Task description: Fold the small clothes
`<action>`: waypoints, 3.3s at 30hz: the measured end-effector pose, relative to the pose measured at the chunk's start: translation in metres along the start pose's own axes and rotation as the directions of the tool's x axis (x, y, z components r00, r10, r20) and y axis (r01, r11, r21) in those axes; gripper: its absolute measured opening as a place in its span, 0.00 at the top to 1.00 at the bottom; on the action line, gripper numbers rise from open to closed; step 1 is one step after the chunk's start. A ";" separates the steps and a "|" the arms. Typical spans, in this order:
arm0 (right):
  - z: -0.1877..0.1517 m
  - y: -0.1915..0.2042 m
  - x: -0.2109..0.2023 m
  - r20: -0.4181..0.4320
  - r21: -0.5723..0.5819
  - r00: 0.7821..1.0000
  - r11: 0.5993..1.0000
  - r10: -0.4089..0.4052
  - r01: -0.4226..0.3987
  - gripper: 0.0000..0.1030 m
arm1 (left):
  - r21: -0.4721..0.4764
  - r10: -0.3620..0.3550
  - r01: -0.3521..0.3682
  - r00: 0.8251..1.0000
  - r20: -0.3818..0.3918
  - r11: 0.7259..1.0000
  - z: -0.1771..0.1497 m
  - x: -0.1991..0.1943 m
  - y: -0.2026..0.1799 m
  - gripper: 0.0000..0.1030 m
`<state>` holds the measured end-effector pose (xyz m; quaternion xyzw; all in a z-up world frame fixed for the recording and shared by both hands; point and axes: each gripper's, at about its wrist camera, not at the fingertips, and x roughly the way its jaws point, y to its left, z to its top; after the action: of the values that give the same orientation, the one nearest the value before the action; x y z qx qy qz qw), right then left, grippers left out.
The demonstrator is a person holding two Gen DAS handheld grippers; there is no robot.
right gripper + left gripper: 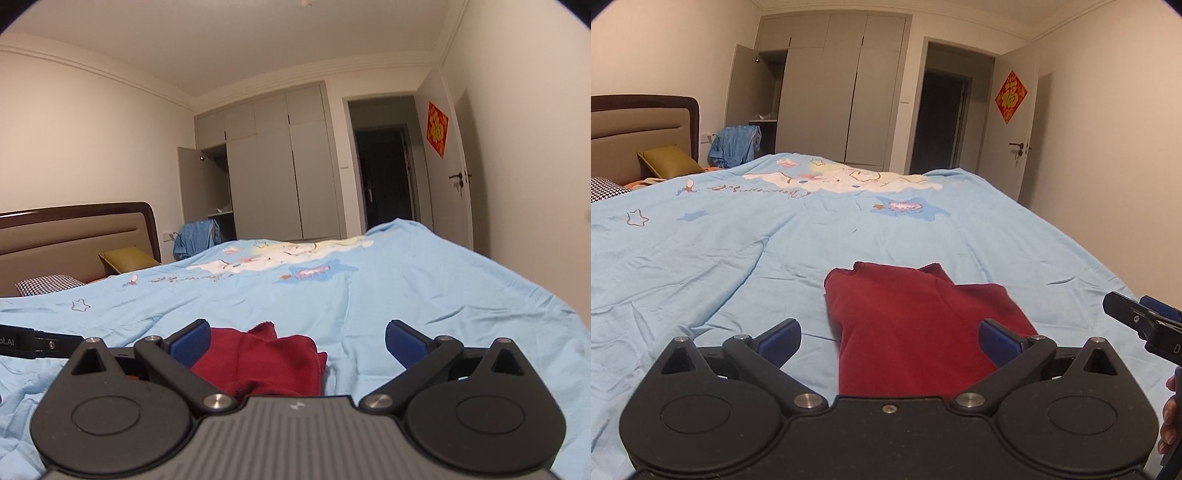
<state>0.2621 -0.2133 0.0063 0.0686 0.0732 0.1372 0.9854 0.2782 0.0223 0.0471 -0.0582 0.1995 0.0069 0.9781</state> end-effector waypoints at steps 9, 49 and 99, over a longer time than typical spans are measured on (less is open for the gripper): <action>-0.009 0.018 -0.063 0.040 -0.037 0.999 0.999 0.001 0.001 0.00 | 0.015 -0.028 0.028 0.999 0.028 1.000 -0.032 -0.055 -0.004 0.01; -0.085 0.049 -0.106 -0.003 -0.126 0.998 0.990 -0.059 0.058 0.00 | 0.035 0.026 -0.026 1.000 -0.002 0.999 -0.115 -0.079 0.009 0.01; -0.084 0.047 -0.104 -0.005 -0.122 0.998 0.991 -0.062 0.061 0.00 | 0.028 0.023 -0.023 1.000 -0.014 0.999 -0.118 -0.077 0.010 0.01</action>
<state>0.1368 -0.1882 -0.0560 0.0055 0.0711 0.1111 0.9912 0.1604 0.0195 -0.0319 -0.0424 0.2074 0.0150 0.9772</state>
